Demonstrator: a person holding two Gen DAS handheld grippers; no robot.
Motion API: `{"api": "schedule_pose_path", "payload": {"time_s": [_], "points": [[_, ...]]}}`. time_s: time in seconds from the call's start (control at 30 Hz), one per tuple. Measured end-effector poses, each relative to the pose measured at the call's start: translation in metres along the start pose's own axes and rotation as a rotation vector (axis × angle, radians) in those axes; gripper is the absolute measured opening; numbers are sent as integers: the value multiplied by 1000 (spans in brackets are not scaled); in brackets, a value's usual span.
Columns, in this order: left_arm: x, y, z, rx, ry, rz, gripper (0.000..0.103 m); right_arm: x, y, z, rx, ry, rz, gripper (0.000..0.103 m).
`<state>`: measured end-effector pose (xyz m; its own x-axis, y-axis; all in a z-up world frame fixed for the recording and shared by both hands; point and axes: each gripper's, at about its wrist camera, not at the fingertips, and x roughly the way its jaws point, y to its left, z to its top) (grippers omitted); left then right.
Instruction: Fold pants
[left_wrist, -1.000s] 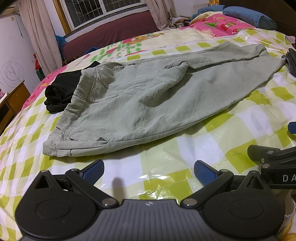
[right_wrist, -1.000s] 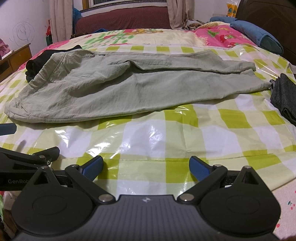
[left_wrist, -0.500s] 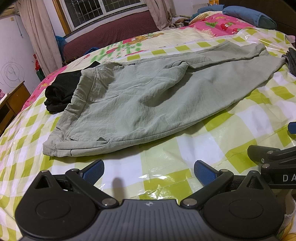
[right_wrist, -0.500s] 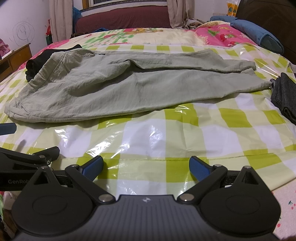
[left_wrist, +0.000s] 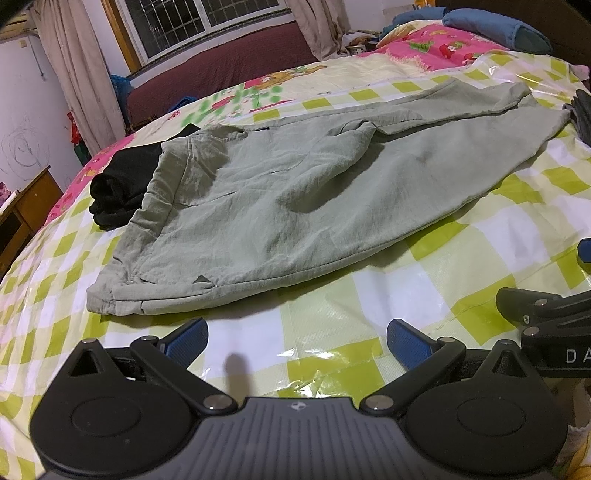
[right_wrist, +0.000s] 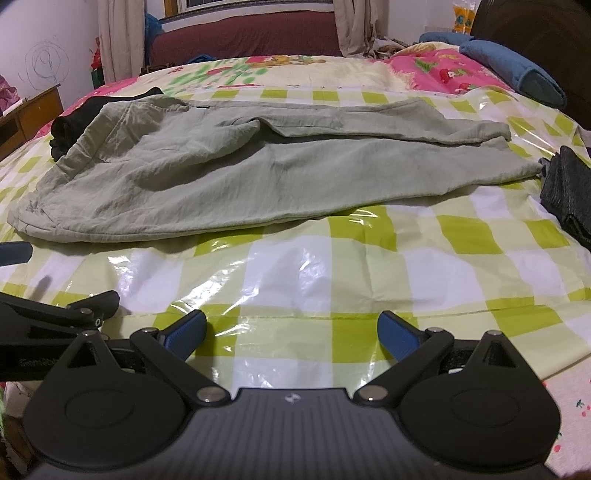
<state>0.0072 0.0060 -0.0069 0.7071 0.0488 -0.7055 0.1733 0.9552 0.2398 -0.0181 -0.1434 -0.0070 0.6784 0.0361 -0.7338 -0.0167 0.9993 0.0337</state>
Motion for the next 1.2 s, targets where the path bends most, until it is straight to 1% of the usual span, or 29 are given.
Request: {"api": "schedule_pose_path", "payload": {"time_s": [0.23, 1.03, 1.2], "points": [[6, -3, 0, 5, 19, 6, 103, -3, 4, 2, -20, -19, 1, 99], [6, -8, 4, 19, 7, 13, 103, -5, 4, 4, -9, -27, 8, 99], [5, -8, 4, 27, 0, 13, 103, -6, 2, 8, 1, -36, 35, 99]]}}
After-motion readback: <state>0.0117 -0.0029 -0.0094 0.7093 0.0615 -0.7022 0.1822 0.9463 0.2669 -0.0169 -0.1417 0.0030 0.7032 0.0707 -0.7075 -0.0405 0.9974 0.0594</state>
